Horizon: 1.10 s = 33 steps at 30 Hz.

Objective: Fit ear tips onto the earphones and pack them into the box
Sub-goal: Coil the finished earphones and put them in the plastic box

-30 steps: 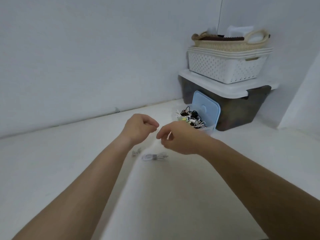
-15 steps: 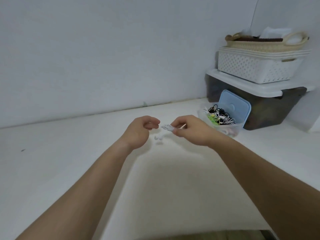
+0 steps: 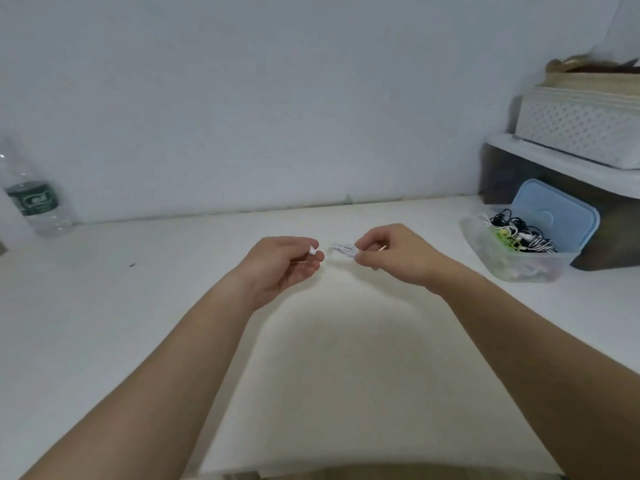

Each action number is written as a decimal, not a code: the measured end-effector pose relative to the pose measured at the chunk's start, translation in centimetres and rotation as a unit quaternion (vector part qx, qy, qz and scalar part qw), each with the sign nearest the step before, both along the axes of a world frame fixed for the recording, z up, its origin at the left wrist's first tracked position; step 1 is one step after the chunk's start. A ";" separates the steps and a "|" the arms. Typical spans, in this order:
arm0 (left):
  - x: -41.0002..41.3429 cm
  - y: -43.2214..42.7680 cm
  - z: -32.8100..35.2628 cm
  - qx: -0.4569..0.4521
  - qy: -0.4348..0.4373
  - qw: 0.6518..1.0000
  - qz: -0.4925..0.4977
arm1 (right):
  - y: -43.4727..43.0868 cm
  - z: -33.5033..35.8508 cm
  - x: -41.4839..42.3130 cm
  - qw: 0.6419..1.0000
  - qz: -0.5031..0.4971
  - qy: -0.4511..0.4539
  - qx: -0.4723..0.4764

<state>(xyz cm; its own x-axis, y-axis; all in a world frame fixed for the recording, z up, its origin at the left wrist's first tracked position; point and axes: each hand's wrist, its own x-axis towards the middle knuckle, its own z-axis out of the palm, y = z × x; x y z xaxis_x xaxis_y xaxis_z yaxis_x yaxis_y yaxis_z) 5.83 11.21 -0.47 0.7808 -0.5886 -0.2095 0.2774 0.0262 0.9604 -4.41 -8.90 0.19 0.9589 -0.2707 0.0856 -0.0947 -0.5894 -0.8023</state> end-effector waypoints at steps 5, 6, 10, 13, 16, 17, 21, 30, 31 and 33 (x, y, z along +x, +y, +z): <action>1.7 2.6 -1.7 0.113 -0.109 0.988 0.006 | 2.6 -3.1 2.1 0.993 0.009 0.040 -0.112; 1.9 2.9 -1.9 0.127 -0.123 0.984 0.004 | 3.0 -3.6 2.6 0.990 0.005 0.047 -0.133; 2.4 3.3 -2.4 0.178 -0.160 0.971 -0.018 | 4.1 -4.4 3.8 0.961 0.007 0.078 -0.265; 2.6 3.4 -2.8 0.201 -0.185 0.962 -0.008 | 4.9 -4.2 4.4 0.976 0.027 -0.021 -0.215; 2.9 3.2 -3.2 0.179 -0.186 0.966 0.013 | 6.4 -4.3 5.5 0.991 0.049 -0.092 -0.083; 2.8 3.1 -3.2 0.167 -0.179 0.969 0.018 | 6.8 -4.3 5.8 0.992 0.045 -0.102 -0.063; 3.0 3.2 -3.4 0.154 -0.152 0.976 0.031 | 7.3 -4.7 7.0 0.991 0.029 -0.122 0.050; 2.2 6.5 -1.6 0.347 -0.306 0.879 -0.115 | 7.0 -5.6 6.2 0.989 0.049 -0.118 0.080; 1.8 6.6 -1.6 0.376 -0.311 0.861 -0.142 | 7.0 -5.6 6.2 0.988 0.046 -0.120 0.081; 1.2 6.6 -1.7 0.416 -0.318 0.835 -0.166 | 6.9 -5.8 6.0 0.988 0.050 -0.121 0.080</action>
